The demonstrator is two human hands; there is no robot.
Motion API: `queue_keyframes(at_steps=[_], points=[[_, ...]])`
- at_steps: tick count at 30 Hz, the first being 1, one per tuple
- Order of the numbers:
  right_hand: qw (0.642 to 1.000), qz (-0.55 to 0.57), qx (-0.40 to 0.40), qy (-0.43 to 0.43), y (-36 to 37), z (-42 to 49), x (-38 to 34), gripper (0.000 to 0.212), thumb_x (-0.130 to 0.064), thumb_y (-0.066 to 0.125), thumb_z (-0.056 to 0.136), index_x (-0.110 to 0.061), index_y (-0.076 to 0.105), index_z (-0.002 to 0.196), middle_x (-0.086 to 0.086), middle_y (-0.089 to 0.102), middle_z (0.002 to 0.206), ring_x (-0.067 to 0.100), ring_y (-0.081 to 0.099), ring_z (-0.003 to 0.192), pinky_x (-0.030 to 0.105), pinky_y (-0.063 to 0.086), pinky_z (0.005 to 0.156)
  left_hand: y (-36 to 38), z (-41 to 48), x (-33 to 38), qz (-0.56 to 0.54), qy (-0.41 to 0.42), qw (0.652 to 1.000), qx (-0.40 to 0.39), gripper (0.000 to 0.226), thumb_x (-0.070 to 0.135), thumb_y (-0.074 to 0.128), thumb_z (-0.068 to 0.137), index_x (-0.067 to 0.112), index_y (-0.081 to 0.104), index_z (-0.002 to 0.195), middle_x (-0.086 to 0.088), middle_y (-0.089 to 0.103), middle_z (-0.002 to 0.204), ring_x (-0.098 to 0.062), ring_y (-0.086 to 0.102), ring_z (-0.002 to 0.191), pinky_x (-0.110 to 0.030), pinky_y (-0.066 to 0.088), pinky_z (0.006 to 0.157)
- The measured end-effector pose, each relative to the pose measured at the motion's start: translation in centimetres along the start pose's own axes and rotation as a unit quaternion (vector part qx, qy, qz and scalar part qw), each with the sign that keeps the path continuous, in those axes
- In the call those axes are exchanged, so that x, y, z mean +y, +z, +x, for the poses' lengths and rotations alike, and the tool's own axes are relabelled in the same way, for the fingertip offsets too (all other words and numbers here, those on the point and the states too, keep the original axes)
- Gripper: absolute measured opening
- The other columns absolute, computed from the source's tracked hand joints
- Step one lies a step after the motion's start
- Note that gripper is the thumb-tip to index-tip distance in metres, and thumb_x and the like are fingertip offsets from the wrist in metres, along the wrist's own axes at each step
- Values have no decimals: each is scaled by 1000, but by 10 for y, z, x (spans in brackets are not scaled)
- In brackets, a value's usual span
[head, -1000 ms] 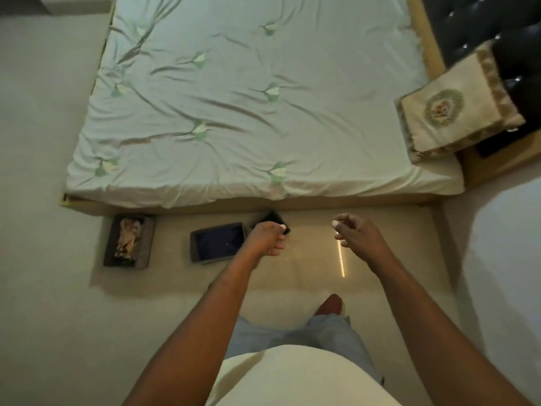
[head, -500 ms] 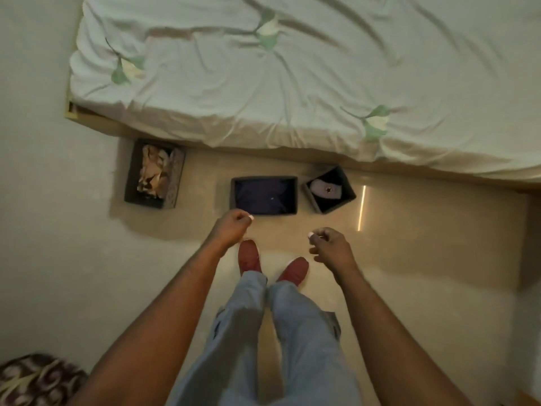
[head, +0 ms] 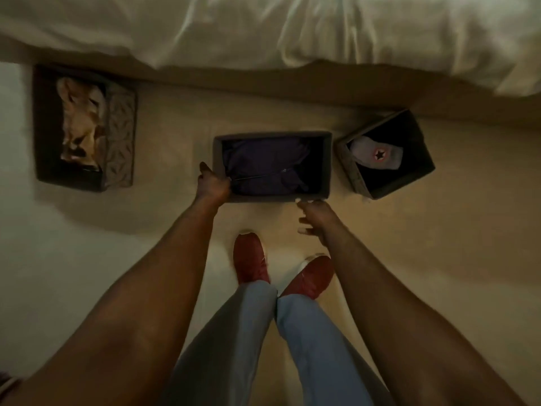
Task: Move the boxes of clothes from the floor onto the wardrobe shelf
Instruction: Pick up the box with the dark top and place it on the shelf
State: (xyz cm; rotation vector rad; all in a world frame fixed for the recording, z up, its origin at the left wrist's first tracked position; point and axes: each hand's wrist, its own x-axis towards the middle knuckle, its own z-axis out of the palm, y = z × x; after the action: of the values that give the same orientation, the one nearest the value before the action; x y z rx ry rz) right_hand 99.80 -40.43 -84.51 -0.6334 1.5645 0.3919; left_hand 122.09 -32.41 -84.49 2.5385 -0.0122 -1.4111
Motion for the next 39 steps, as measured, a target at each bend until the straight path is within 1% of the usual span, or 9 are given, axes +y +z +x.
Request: queue_keyframes(at_steps=[5, 9, 11, 13, 16, 19, 22, 31, 39], points=[[997, 57, 48, -28, 4, 39, -10, 69, -30, 64, 90, -15, 28, 147, 8, 56, 123, 29, 63, 111, 42, 60, 79, 23, 11, -26, 64, 18, 997, 43, 73, 13, 55, 90, 9, 19, 153, -24, 52, 137, -40, 56, 120, -43, 51, 96], [986, -24, 126, -108, 2, 48, -7, 91, -47, 65, 74, -28, 20, 151, 15, 64, 124, 33, 63, 109, 52, 58, 87, 53, 3, -56, 14, -55, 993, -102, 89, 37, 78, 57, 23, 37, 134, -18, 63, 124, -35, 69, 96, -52, 60, 76], [982, -66, 138, -110, 2, 45, -7, 87, -50, 64, 75, -24, 24, 148, 13, 64, 121, 33, 64, 104, 52, 58, 83, 66, -13, -57, -25, -99, 990, -99, 114, 34, 84, 48, 17, 23, 143, -18, 56, 131, -36, 65, 105, -51, 59, 82], [981, -101, 147, -74, -1, 45, -7, 85, -55, 64, 77, -20, 27, 146, 9, 60, 123, 30, 61, 100, 52, 58, 83, 70, -19, -46, -8, -96, 995, -1, 122, 30, 84, 65, 11, 2, 153, -20, 40, 144, -39, 51, 124, -46, 52, 95], [975, -169, 137, -34, -5, 53, -6, 64, -58, 58, 82, -19, 44, 132, 5, 61, 110, 24, 63, 81, 49, 59, 81, 63, -2, -24, 102, 31, 988, 114, 106, 41, 73, 79, 9, 6, 156, -19, 31, 151, -39, 39, 134, -49, 43, 101], [981, -155, 103, -47, -1, 59, -11, 38, -43, 54, 84, -19, 54, 114, 8, 71, 96, 24, 72, 72, 44, 63, 71, 56, 21, 10, 219, 149, 961, 81, 67, 38, 58, 92, 14, 32, 149, -16, 46, 143, -35, 49, 126, -41, 44, 95], [987, -121, 89, -59, 1, 51, -16, 30, -21, 53, 80, -14, 57, 109, 11, 74, 86, 23, 73, 64, 40, 63, 64, 49, 25, 30, 312, 169, 934, 48, 26, 20, 45, 95, 10, 61, 112, -17, 64, 119, -33, 62, 105, -31, 44, 76], [957, -236, 116, -125, -46, -78, -12, 16, -27, 46, 87, -20, 56, 98, 7, 72, 81, 23, 68, 52, 34, 60, 70, 0, -88, 18, 329, 159, 931, 3, 20, 19, 55, 82, 9, 64, 97, -21, 68, 107, -39, 65, 99, -35, 49, 75], [953, -177, 164, -182, -115, -305, -9, 18, -33, 46, 90, -21, 56, 99, 12, 73, 92, 30, 71, 68, 44, 60, 74, -78, -296, 95, 321, 275, 906, 36, 18, 24, 49, 90, 12, 62, 95, -19, 68, 103, -37, 65, 94, -36, 49, 75]])
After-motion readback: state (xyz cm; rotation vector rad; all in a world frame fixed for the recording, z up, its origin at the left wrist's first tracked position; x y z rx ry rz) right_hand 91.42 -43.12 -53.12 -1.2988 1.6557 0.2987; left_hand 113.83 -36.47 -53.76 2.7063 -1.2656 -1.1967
